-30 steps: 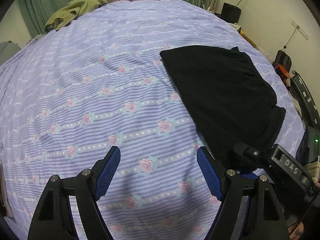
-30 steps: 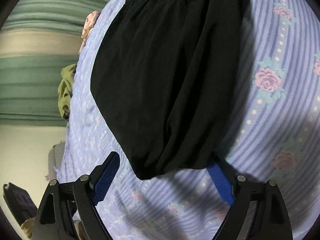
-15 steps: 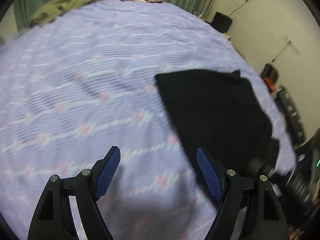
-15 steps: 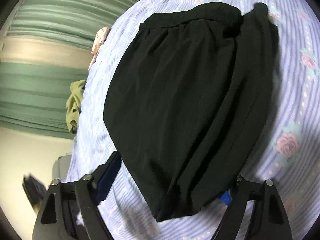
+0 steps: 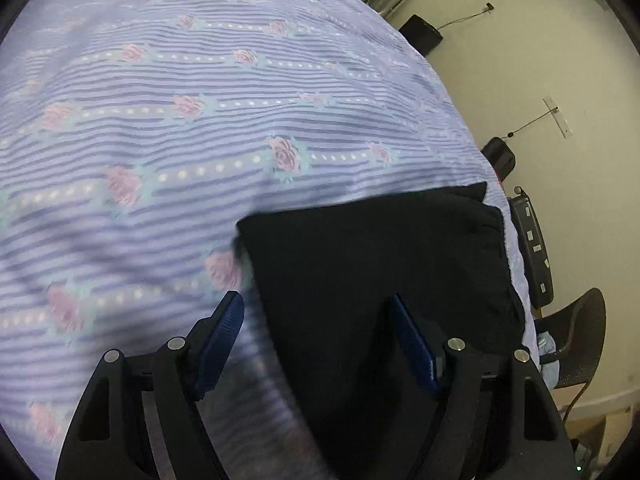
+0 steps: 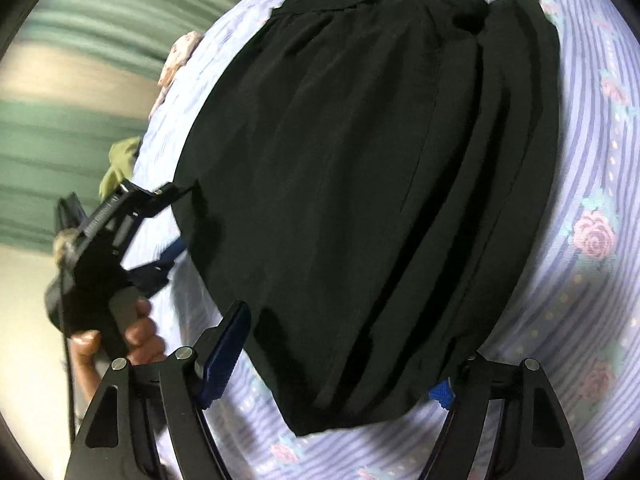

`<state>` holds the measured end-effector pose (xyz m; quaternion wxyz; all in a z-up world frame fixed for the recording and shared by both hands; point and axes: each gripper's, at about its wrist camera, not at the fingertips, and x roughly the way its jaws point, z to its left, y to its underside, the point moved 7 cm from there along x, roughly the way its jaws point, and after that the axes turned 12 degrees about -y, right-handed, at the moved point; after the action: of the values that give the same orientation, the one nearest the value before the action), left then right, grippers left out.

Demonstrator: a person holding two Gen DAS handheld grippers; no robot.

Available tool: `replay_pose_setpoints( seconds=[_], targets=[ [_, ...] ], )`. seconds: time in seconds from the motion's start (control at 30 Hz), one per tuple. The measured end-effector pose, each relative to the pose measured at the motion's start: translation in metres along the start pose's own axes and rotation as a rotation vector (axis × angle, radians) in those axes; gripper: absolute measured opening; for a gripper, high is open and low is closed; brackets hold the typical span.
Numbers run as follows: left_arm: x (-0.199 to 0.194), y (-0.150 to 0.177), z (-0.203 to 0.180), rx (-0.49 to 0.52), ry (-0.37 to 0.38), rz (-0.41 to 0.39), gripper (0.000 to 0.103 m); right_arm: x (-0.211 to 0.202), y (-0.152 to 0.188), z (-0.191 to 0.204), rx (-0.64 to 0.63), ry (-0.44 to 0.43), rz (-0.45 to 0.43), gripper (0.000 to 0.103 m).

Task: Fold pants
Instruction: 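Close the right gripper on the folded black pants and lift them, then carry the pants with the right gripper toward the dark garment stack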

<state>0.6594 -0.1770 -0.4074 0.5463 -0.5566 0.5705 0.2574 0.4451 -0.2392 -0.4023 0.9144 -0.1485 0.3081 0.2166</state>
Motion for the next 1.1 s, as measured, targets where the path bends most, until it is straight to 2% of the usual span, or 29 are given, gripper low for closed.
replay_pose_setpoints(
  seconds=[0.1,0.17,0.2,0.23,0.3,0.37,0.43,0.47,0.53,0.7,0.77,0.97,1.1],
  targets=[
    [0.003,-0.009,-0.003,-0.054,0.045,-0.016,0.073,0.003,-0.002,-0.002,0.035,-0.001,0.002,0.079],
    [0.003,-0.011,-0.008,-0.097,0.112,0.0,0.059,0.003,0.002,0.002,0.016,0.018,0.012,0.077],
    [0.003,-0.011,-0.011,-0.112,0.132,0.018,0.044,0.003,0.002,0.004,0.007,0.022,0.015,0.074],
    [0.002,-0.011,-0.012,-0.116,0.138,0.024,0.034,0.003,0.001,0.005,0.004,0.025,0.017,0.068],
    [-0.007,-0.011,-0.016,-0.102,0.131,0.014,0.026,0.0,-0.003,0.007,0.006,0.004,0.026,0.06],
    [-0.019,-0.013,-0.021,-0.082,0.122,-0.009,0.019,-0.004,-0.008,0.01,0.002,-0.032,0.045,0.039],
    [-0.033,-0.017,-0.031,-0.052,0.102,-0.039,0.013,-0.009,-0.014,0.015,-0.01,-0.054,0.048,0.031],
    [-0.04,-0.017,-0.036,-0.03,0.076,-0.049,0.013,-0.013,-0.017,0.019,-0.022,-0.063,0.046,0.026],
    [-0.052,-0.019,-0.045,0.003,0.045,-0.076,0.012,-0.024,-0.024,0.029,-0.074,-0.053,0.034,0.022],
    [-0.095,-0.02,-0.068,0.041,-0.014,-0.136,0.01,-0.059,-0.042,0.061,-0.225,-0.016,0.01,0.019],
    [-0.12,-0.015,-0.077,0.067,-0.053,-0.176,0.01,-0.082,-0.049,0.062,-0.26,-0.024,0.007,0.018],
    [-0.208,0.019,-0.088,0.073,-0.111,-0.268,0.01,-0.153,-0.055,0.077,-0.312,-0.079,0.017,0.016],
    [-0.268,0.056,-0.083,0.034,-0.154,-0.317,0.01,-0.195,-0.039,0.104,-0.398,-0.121,0.051,0.016]
  ],
)
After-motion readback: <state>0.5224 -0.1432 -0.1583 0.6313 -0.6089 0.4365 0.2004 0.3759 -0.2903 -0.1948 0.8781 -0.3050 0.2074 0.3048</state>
